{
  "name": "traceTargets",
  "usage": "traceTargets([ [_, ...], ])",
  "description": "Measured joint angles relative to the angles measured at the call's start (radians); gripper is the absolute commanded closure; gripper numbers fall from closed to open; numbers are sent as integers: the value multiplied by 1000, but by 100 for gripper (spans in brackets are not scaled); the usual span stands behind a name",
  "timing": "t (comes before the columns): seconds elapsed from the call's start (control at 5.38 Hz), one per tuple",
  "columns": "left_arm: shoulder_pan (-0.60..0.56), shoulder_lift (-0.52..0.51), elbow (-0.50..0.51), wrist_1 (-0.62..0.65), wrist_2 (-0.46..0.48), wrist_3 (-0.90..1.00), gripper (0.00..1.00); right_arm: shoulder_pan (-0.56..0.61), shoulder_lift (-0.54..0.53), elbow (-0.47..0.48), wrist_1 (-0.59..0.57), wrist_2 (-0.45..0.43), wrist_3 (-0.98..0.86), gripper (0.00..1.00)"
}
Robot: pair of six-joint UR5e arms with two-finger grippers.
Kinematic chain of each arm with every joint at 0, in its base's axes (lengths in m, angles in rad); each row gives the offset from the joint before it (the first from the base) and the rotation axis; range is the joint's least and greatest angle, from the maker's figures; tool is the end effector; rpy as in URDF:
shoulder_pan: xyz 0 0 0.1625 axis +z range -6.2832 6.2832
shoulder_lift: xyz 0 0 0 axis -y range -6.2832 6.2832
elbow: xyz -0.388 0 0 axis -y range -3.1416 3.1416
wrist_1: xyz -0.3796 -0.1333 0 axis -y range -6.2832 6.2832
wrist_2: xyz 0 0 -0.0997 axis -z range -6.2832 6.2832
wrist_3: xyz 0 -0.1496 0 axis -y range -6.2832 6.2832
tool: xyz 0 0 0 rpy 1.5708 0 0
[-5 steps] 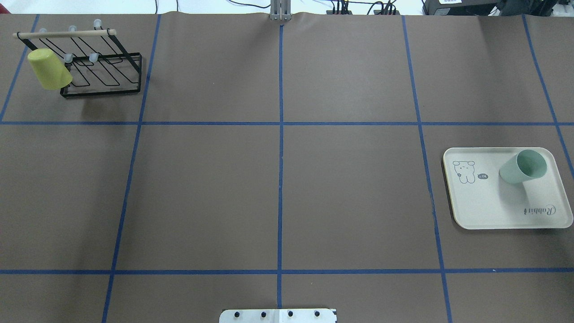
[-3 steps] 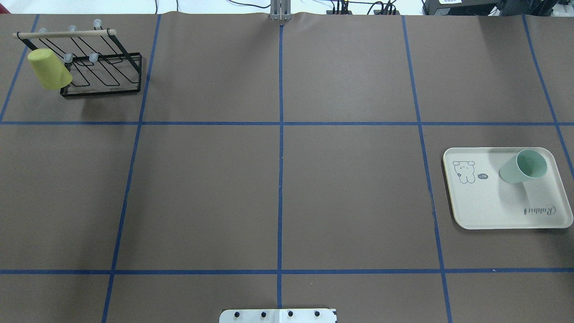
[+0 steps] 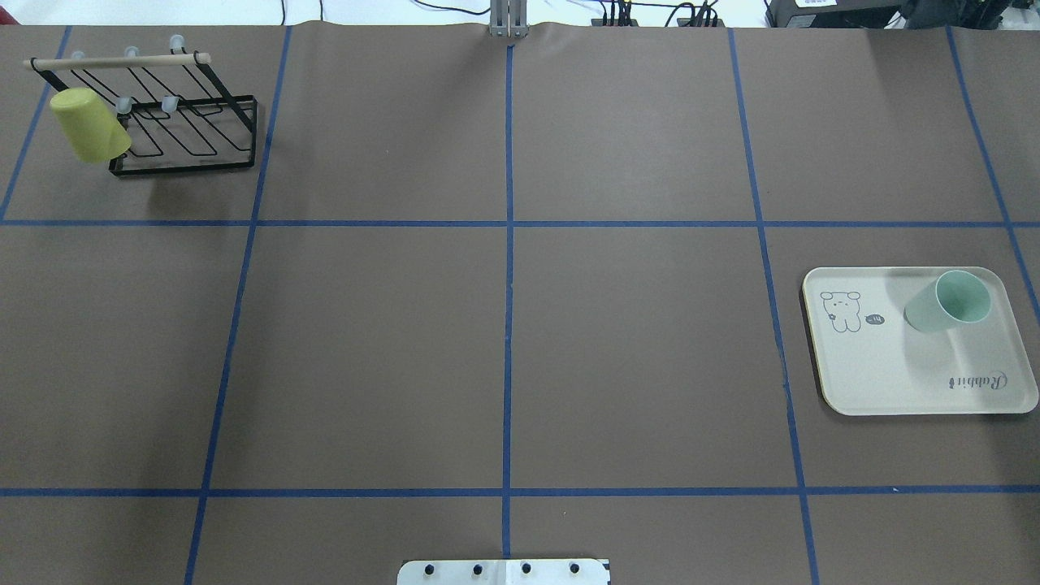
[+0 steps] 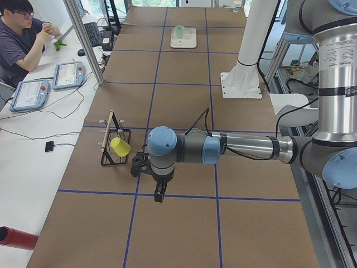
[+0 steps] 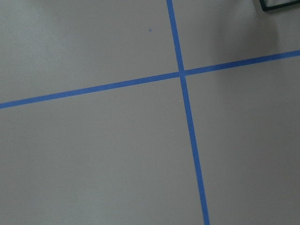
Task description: Left arm grabs green cup and hands to right arm on tray
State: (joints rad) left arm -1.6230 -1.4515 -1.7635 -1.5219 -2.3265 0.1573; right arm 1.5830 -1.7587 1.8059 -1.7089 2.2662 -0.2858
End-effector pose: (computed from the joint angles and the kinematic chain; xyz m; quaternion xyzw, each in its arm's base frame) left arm -0.0533 -0.4325 0.6263 0.0499 0.3657 0.0533 0.9279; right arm 0.0423 -0.3951 0.6492 0.0083 -0.3430 -0.1127 0.9325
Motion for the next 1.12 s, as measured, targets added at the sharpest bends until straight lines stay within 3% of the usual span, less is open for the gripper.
traceTargets([
  [1.12, 7, 26, 18, -12, -94, -12, 0, -1, 2, -6, 2, 1, 53, 0],
])
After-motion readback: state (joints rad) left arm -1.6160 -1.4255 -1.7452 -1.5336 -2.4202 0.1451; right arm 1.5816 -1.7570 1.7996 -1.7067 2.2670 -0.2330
